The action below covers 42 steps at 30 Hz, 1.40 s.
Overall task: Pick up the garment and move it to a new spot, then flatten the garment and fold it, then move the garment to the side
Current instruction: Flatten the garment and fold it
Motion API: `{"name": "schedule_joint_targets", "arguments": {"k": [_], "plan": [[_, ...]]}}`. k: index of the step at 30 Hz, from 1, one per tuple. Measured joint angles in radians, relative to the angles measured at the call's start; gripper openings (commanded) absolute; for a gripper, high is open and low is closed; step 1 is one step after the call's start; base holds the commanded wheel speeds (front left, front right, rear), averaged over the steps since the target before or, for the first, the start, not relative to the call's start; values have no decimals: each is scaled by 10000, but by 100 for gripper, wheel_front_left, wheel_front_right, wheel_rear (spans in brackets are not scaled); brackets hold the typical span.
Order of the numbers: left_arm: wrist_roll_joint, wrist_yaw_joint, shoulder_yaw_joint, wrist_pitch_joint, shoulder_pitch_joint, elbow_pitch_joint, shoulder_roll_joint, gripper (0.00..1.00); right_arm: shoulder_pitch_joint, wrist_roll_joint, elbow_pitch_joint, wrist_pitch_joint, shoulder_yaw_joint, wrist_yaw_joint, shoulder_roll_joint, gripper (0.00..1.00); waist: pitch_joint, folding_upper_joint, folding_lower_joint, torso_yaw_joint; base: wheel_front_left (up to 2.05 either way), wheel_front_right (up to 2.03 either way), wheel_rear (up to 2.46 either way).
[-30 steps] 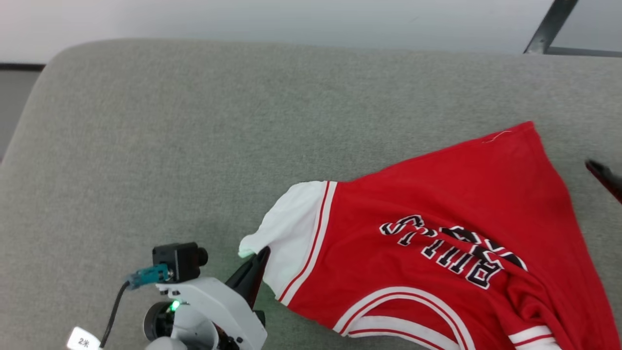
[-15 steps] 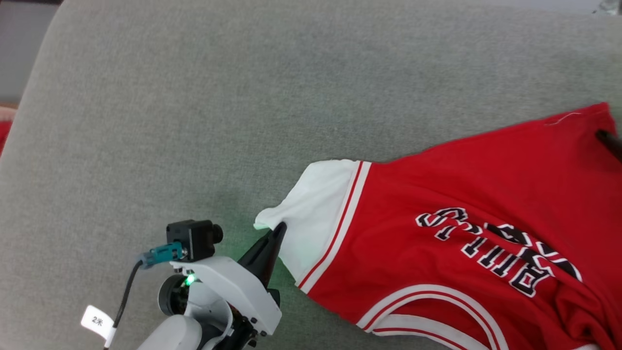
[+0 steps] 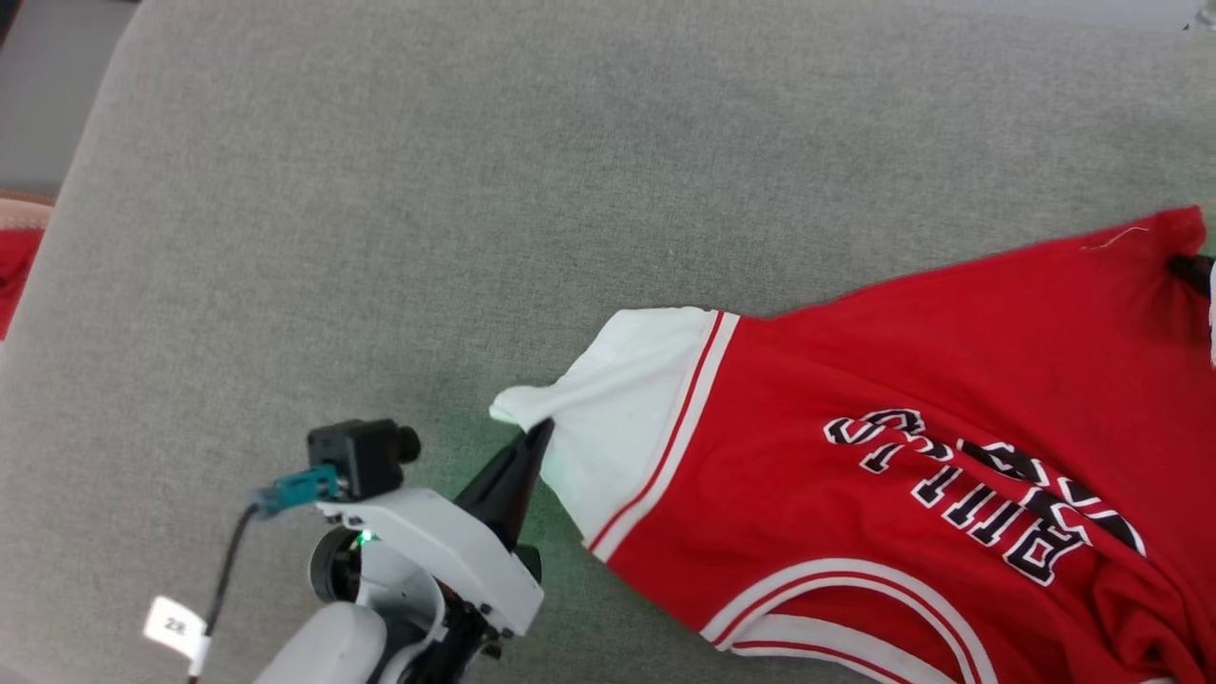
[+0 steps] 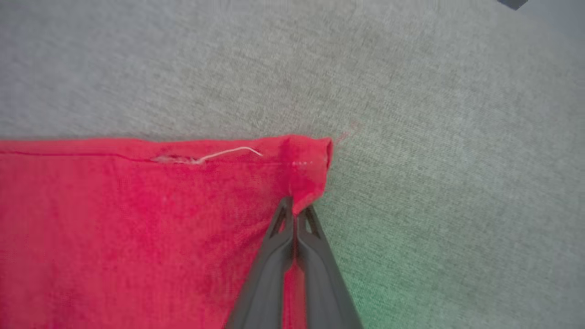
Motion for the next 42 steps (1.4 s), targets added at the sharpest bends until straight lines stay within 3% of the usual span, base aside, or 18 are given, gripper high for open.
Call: {"name": "schedule_joint_targets", "arguments": {"k": [3,7,14,18,23,28,33,37,42], "plan": [[-546,-332,424,-318,14,-127,-240,0,-34,633,209,-566,-295,0,136,0,-162,0,0,-76,0,0,0],[-780,-439,940,-472,-347,-123,-153,0,-334,1227,299,-1237,-848,0,61,0,-375,0,0,-204,0,0,0],[-1392,-571,1720,65,-2601,683,-301,0,-1353,1317,1032,-2395,-1720,0,251,0,-435,0,0,-548,0,0,0],[-1810,-708,2207,320,-4694,2176,-610,0,-2290,1208,1894,-3060,-2382,2,871,0,-317,0,0,-719,0,0,0],[-1269,-1047,2376,19,-7839,4640,-646,0,-4027,794,2876,-4006,-2964,6,1601,0,-9,0,0,-953,0,0,0],[-809,-1446,2798,-1149,-11085,7012,-807,0,-6230,412,3868,-5492,-3741,17,2305,0,357,0,0,-1288,0,0,0],[-658,-2194,3208,-2426,-13299,8692,-976,0,-7607,59,4663,-6261,-3902,46,2717,0,581,0,0,-1662,0,0,0],[-826,-2809,3216,-2629,-13534,9754,-1214,0,-7706,-96,4880,-6169,-3630,44,2815,0,571,0,0,-1793,0,0,0],[-1279,-3335,3231,-2449,-12511,10498,-1363,0,-6206,412,4056,-5595,-2847,27,2683,0,382,0,0,-1681,0,0,0]]}}
